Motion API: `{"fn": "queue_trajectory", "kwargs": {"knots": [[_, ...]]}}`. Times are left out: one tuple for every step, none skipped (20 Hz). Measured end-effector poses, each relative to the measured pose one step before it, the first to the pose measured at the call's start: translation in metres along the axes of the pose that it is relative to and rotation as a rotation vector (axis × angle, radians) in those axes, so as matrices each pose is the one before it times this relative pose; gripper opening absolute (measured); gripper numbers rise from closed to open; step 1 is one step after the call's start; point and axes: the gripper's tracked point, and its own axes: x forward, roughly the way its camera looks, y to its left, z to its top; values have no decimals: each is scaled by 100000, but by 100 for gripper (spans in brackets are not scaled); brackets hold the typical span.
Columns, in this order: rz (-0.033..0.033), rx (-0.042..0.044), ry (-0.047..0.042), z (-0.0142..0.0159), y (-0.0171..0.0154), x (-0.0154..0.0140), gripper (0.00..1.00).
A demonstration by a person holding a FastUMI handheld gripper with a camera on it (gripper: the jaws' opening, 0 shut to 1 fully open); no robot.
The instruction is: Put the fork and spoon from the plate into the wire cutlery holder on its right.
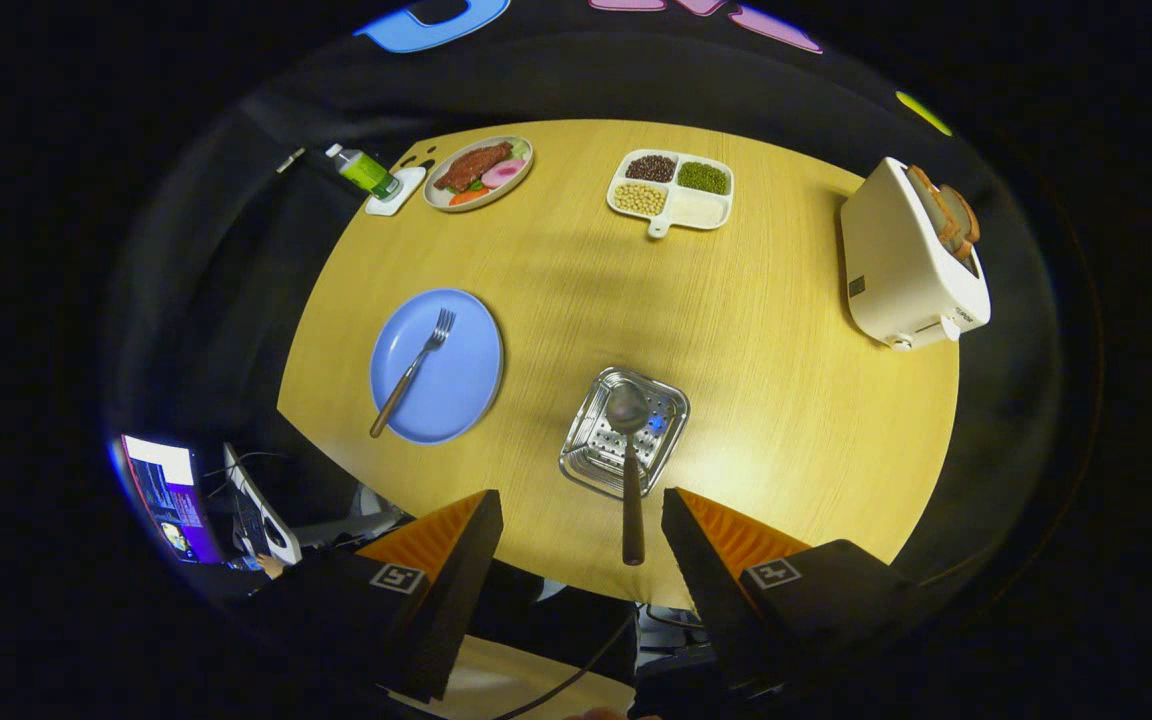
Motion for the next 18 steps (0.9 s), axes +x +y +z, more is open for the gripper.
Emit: {"fn": "queue_trajectory", "kwargs": {"knots": [[81,189,-2984,288,564,-442,100],[381,289,-2758,179,650,-422,100],[679,165,-2432,229,775,-340,100],[544,181,-1863,101,835,-349,100],[571,-199,-1666,82,813,-186,100],[649,-548,-2144,254,1020,-226,100],[468,-610,-1812,179,927,-134,100],[881,-445,-2551,294,1113,-37,100],[461,-124,-3063,450,1096,50,100],[335,-537,-4020,698,997,87,100],[-502,-660,-3396,431,969,538,100],[-252,-798,-998,-249,964,597,99],[904,-521,860,-512,1235,797,99],[1361,30,838,-521,1444,1012,99],[1503,721,1247,-626,1316,1164,100],[1552,772,1574,-715,1255,1132,100],[1111,1042,1885,-683,1080,1277,100],[1225,951,1815,-567,1119,1486,100]]}}
